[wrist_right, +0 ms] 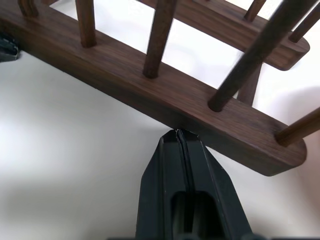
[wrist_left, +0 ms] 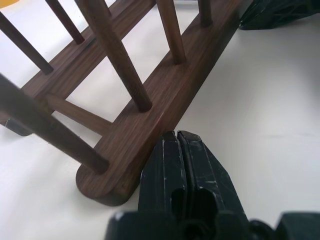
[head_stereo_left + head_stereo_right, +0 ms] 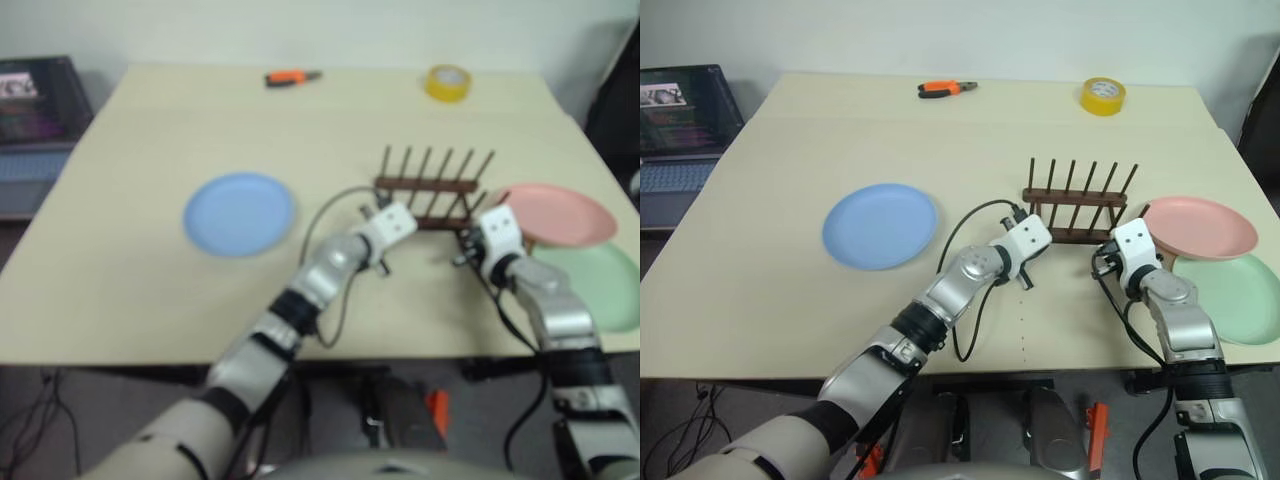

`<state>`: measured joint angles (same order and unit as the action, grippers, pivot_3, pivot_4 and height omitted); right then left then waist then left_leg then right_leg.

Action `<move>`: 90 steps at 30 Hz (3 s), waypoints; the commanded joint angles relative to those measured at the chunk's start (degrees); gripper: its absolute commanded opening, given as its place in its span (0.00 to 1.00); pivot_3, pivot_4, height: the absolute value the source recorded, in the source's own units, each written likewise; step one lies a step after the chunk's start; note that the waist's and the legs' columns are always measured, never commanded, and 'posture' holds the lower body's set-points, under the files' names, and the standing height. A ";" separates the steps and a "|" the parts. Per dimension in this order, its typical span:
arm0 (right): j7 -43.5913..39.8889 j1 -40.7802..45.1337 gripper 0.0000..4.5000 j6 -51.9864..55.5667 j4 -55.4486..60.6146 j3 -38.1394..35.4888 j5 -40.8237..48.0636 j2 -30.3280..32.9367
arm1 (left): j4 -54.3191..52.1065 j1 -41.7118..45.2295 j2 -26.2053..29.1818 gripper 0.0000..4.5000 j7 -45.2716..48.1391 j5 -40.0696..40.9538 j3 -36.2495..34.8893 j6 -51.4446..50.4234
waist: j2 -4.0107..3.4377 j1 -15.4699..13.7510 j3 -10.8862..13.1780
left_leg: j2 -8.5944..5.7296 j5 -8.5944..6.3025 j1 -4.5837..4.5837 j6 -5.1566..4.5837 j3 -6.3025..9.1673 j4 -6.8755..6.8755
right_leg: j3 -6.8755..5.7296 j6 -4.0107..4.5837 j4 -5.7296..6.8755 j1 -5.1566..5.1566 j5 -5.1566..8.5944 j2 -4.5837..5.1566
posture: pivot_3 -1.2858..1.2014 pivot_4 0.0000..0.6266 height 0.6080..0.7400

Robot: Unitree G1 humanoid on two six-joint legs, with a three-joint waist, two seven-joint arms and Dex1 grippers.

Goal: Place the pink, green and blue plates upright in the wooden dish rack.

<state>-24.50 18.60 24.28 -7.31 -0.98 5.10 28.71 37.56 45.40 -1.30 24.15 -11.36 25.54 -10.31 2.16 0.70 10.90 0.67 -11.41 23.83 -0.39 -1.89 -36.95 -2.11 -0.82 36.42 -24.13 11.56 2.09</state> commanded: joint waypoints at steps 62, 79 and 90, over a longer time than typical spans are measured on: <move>-24.00 10.81 0.11 5.81 -12.62 1.69 -1.96 28.92 | -63.11 -10.26 30.95 1.00 20.48 34.75 -14.94 -38.98 | -0.38 -0.68 0.44 | -0.03 -0.52 0.84 -0.26 -0.06 -1.02 | 0.17 0.03 0.57 -0.84 -0.01 -0.10 | 0.52 0.24 1.00; -26.85 11.64 0.00 13.03 2.41 -14.02 7.98 33.73 | -58.94 -8.59 31.01 1.00 21.54 33.72 -14.25 -34.66 | -0.39 -0.77 0.44 | -0.04 -0.52 0.85 -0.26 -0.05 -1.02 | 0.17 0.05 0.55 -0.84 0.01 -0.07 | 0.52 0.24 1.00; -18.63 31.09 0.00 19.92 1.50 -31.27 32.84 17.39 | -58.86 -8.53 30.36 1.00 25.87 37.42 -16.37 -29.76 | -0.41 -0.60 0.43 | 0.09 -0.51 0.81 -0.28 0.04 -1.04 | 0.17 0.20 0.59 -0.81 -0.13 -0.24 | 0.52 0.24 1.00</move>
<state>-45.59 47.47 43.59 -4.33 -28.54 34.37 46.97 -19.97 35.95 29.13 49.67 25.15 10.59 -41.48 1.75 0.10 11.33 0.76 -11.91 24.65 -0.68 -1.86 -37.99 -1.93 -0.61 37.01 -24.93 11.43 1.85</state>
